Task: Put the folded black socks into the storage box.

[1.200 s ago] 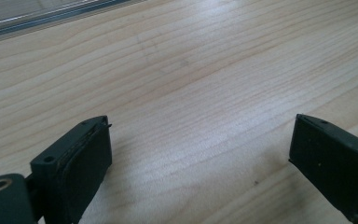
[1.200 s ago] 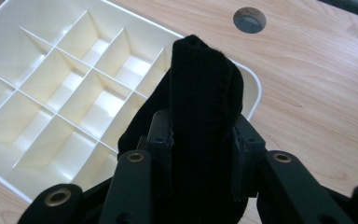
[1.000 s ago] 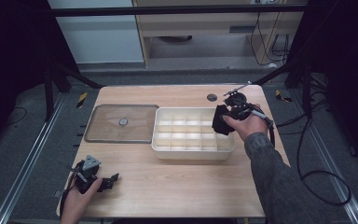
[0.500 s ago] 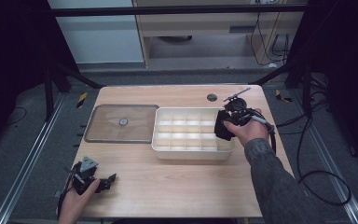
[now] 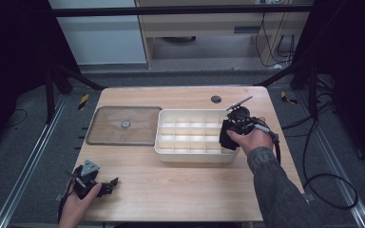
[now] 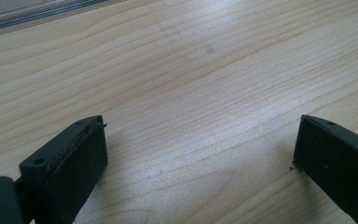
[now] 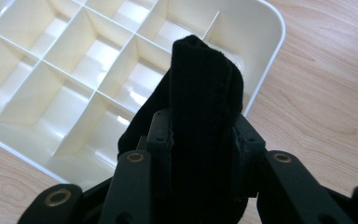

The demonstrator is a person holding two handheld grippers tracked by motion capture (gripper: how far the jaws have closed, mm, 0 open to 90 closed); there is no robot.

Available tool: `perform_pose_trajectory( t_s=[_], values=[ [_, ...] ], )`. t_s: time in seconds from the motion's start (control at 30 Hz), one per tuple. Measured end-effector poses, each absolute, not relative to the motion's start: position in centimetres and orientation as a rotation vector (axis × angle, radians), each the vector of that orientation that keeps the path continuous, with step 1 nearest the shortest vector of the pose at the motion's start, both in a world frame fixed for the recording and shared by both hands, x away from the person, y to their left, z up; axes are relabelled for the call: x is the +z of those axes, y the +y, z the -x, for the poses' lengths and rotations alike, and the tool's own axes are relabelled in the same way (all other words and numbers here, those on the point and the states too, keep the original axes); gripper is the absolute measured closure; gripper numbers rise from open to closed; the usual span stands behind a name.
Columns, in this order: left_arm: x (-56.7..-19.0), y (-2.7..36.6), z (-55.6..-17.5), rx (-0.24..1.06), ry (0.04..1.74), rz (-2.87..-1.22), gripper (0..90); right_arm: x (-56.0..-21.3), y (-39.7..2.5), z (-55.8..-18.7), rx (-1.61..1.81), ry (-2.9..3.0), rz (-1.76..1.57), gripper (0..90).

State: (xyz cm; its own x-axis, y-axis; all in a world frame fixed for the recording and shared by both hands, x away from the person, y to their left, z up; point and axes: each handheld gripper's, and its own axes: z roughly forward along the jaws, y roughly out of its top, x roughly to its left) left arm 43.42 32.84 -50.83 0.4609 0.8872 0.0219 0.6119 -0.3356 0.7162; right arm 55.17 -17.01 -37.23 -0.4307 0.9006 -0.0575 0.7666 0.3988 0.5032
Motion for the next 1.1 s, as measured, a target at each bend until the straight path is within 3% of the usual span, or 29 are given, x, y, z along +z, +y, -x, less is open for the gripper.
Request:
perform_pose_trajectory(
  t_s=[1.1],
  values=[
    [-50.8,32.9,-43.3,0.547,1.244,-2.07,1.5,-39.2,-16.9,-55.2,0.504,2.341,-1.468,66.5]
  ],
)
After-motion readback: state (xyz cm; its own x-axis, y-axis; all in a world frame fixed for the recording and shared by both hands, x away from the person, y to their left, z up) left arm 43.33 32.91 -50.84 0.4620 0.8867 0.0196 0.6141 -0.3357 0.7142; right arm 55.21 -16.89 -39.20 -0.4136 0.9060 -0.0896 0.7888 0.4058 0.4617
